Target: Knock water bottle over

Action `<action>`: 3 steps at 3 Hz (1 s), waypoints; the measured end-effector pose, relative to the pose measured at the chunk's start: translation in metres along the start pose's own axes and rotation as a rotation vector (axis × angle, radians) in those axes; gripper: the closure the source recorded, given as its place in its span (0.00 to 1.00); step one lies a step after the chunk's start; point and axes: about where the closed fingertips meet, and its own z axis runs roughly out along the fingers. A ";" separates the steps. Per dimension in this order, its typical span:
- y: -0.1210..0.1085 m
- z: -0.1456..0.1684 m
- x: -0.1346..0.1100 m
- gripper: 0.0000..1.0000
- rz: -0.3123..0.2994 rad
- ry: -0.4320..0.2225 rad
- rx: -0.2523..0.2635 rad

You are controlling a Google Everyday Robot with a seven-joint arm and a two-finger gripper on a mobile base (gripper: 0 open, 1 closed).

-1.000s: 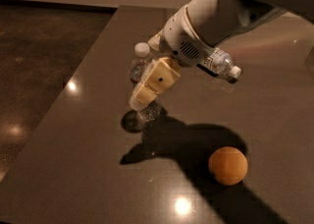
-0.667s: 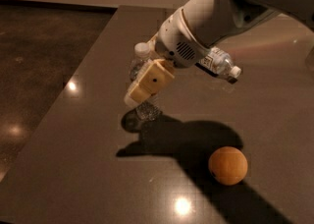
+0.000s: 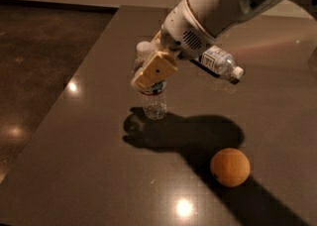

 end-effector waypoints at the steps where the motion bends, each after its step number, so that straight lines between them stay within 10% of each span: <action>1: -0.014 -0.019 0.011 0.86 -0.004 0.099 0.004; 3: -0.035 -0.050 0.038 1.00 -0.051 0.372 0.041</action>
Offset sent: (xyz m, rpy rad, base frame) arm 0.0327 -0.0871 0.0186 -0.4383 -0.0135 0.0179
